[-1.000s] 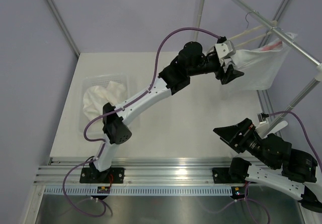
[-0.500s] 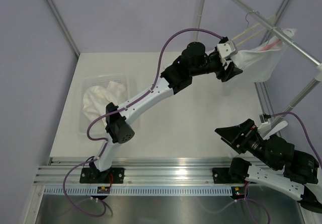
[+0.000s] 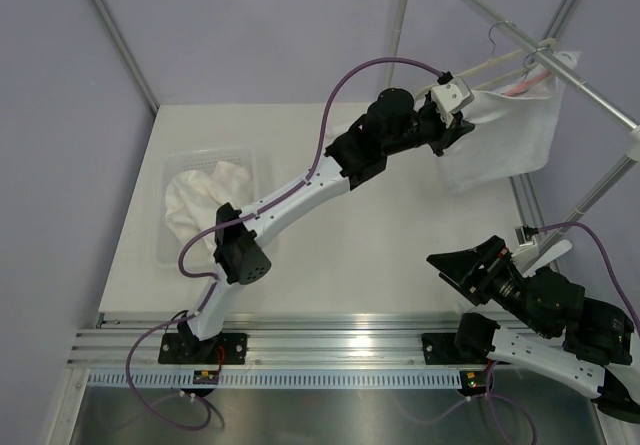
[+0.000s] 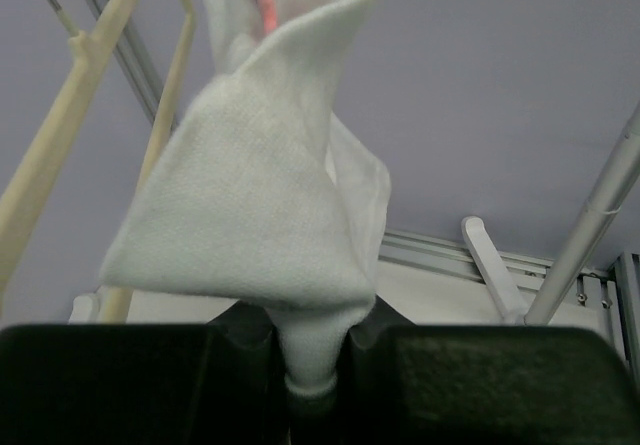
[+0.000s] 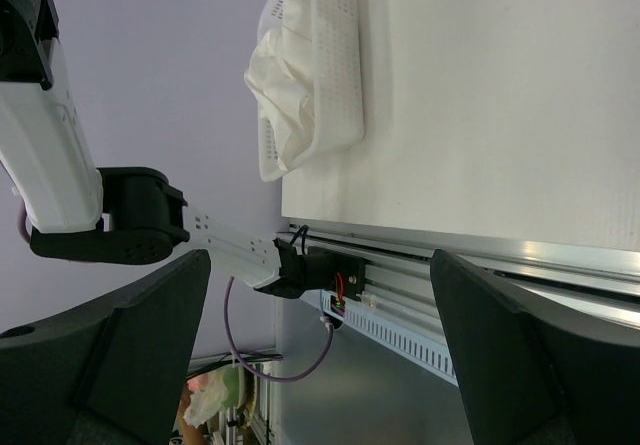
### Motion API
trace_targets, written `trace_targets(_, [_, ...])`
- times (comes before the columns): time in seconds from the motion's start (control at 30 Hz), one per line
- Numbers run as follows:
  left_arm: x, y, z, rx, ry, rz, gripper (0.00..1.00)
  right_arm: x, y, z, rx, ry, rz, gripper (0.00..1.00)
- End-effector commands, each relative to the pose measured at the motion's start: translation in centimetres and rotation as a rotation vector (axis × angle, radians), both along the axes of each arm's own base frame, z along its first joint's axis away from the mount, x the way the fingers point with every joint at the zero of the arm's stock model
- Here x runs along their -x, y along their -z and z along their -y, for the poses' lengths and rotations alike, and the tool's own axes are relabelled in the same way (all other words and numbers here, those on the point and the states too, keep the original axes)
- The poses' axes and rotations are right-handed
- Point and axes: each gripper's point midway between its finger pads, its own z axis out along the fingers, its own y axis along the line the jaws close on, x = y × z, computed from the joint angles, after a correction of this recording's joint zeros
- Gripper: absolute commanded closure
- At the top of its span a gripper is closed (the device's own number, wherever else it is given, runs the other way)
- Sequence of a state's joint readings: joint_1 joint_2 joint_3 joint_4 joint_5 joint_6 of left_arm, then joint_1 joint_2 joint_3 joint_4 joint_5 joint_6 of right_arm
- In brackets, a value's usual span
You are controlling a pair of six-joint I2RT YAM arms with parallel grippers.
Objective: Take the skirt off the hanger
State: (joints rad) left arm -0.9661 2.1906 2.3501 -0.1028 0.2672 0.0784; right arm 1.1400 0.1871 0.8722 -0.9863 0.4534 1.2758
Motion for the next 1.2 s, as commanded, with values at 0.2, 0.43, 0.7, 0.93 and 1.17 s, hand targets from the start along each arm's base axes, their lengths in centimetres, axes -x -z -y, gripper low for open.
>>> trace_targets(0.2, [2.9,-13.1,-3.8,0.291,-0.057,0.102,1.00,-0.3,-0.6,0.8,-0.011,0.033,0.011,0.01])
trace_targets(0.43, [4.5,-15.4,-4.3,0.337,-0.031,0.114,1.00,-0.2,-0.7,0.9,-0.021,0.031,0.011,0.00])
trace_targets(0.7, [5.4,-15.5,-4.7,0.318,-0.019,0.109,1.00,-0.3,-0.6,1.0,-0.007,0.038,0.009,0.01])
trace_targets(0.93, [8.7,-12.6,-5.9,0.242,0.024,0.064,1.00,-0.3,-0.5,0.9,-0.038,0.036,0.030,0.01])
trace_targets(1.17, [12.3,-10.8,-10.7,0.226,0.017,0.019,1.00,-0.2,-0.7,1.0,-0.129,0.028,0.073,0.00])
